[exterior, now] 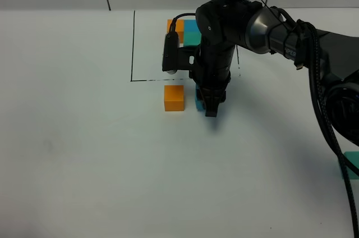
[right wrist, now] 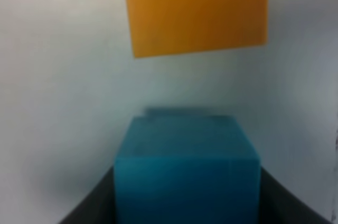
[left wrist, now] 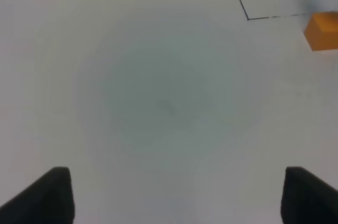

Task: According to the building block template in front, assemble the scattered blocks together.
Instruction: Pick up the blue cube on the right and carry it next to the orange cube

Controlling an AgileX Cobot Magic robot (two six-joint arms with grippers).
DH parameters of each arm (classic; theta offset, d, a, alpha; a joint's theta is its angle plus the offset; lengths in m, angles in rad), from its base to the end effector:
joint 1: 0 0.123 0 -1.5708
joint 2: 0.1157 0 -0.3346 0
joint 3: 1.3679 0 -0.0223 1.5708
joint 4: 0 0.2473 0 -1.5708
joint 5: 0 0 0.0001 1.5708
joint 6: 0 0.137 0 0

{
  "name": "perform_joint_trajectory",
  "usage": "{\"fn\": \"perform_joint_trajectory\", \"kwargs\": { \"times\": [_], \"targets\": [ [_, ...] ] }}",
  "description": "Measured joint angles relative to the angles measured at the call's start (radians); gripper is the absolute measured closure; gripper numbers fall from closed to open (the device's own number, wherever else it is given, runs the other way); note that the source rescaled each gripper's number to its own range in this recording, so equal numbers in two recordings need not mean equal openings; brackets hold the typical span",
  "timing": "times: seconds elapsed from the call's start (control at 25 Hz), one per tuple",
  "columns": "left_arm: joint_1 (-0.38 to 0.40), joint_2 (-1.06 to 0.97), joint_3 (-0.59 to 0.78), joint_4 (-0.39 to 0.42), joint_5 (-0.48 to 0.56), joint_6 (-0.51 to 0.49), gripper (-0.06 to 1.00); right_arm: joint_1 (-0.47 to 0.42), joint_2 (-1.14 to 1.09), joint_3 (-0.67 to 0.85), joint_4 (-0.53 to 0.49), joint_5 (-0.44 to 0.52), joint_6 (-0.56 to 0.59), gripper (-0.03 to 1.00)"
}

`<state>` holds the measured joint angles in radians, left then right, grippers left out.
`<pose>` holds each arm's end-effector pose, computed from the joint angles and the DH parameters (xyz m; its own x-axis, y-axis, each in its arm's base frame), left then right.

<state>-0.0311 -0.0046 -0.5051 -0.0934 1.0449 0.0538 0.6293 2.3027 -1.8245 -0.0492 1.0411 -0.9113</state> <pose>-0.0177 -0.0105 0.2585 -0.4305 0.0202 -0.9024 0.1067 0.9939 -0.0287 0.4132 0.2936 0.1352 -0.0049 -0.9988 -0.0484 -0.9905 0.0115 -0.1367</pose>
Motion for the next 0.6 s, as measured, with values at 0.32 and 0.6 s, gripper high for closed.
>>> {"fn": "perform_joint_trajectory", "kwargs": {
  "times": [0.32,0.6],
  "targets": [
    [0.000,0.000,0.000,0.000,0.000,0.000,0.17,0.004,0.072,-0.069,0.008,0.017,-0.001,0.95],
    [0.000,0.000,0.000,0.000,0.000,0.000,0.17,0.004,0.087,-0.087,0.030,0.024,-0.010,0.95]
  ]
}}
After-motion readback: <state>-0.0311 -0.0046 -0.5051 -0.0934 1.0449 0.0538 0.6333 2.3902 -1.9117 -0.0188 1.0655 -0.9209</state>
